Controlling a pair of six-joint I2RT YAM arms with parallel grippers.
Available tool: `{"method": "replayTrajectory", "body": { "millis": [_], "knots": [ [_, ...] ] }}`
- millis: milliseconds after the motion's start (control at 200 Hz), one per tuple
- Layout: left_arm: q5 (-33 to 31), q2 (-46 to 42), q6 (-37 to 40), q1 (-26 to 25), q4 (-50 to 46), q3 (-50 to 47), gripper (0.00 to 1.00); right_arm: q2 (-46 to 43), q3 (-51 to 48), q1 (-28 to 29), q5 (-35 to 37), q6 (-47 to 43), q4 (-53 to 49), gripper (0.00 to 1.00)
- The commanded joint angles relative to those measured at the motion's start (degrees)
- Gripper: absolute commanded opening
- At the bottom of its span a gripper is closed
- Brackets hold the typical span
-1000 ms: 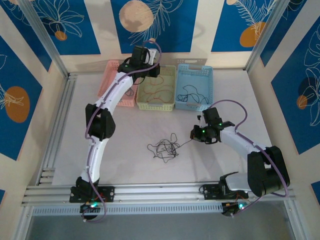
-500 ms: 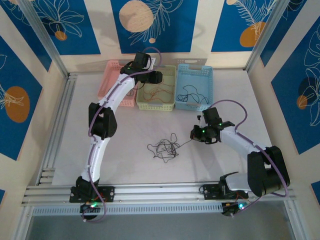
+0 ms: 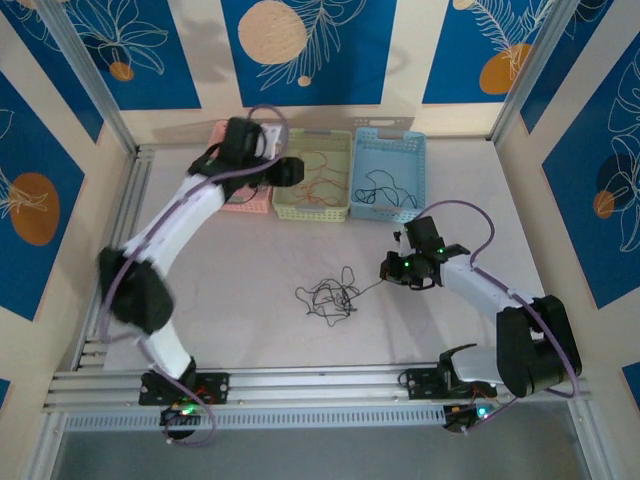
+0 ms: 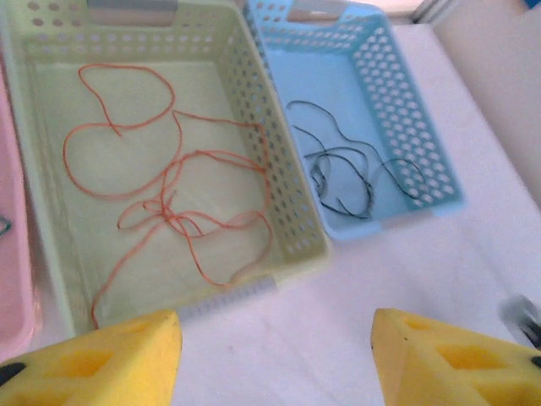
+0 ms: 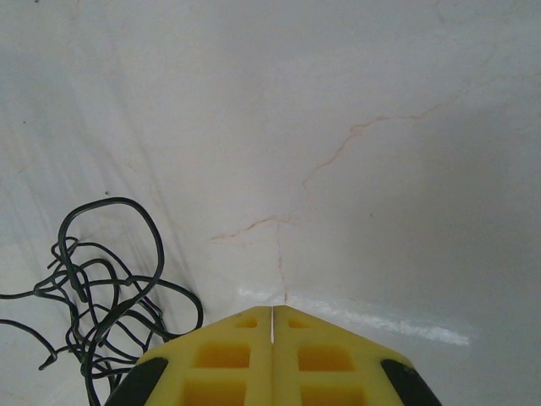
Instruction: Untangle the cables
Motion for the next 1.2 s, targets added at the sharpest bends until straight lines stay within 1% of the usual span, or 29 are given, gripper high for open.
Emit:
{"method": "replayTrajectory", "body": {
  "millis": [0,105,230,315,410,525,710,800,910,1030,1125,1195],
  "knots": [
    [2.04,-11.33,-5.53,-1.17,9.92,-17.63,0.63,-0.85,-0.94,0.70,0.46,0.03,0.32,0.00],
    [2.38,-21.32,-9.00,-3.69,13.48,-34.67,0.64,-1.23,-1.20,1.63,1.38,0.18,0.53,0.00],
    [3.89,-30.97,-14.40,-7.34,17.87,-50.63,0.65,-2.17,-1.59,3.12,3.59,0.67,0.35,0.00],
    [6.03,-34.71,-18.48,-9.35,22.64,-58.50,0.66,-3.22,-1.84,4.61,5.25,0.74,0.26,0.00],
    [5.76,-36.50,-20.95,-11.30,27.06,-63.88,0.67,-4.53,-2.22,5.95,6.79,0.95,0.17,0.00],
    [4.67,-34.00,-21.73,-12.35,31.64,-65.96,0.69,-5.90,-2.80,6.60,7.55,0.99,0.18,0.00],
    [5.09,-22.53,-19.83,-14.17,40.34,-63.78,0.69,-7.73,-3.72,6.56,7.93,1.29,0.38,0.00],
    [5.77,-16.38,-19.57,-14.49,44.24,-62.54,0.65,-8.24,-3.91,6.57,8.19,1.35,0.39,0.00],
    [5.69,-11.05,-20.80,-14.53,49.40,-62.33,0.62,-8.89,-4.19,6.65,8.31,1.44,0.43,0.00],
    [6.25,-8.15,-22.97,-14.67,54.68,-62.98,0.54,-9.17,-4.35,6.63,8.59,1.52,0.35,0.00],
    [6.81,-6.89,-23.43,-14.69,55.78,-62.85,0.43,-9.35,-4.44,6.67,8.63,1.53,0.44,0.00],
    [6.43,-7.17,-22.85,-14.66,54.75,-62.72,0.32,-9.42,-4.44,6.65,8.66,1.61,0.44,0.00]
  ]
}}
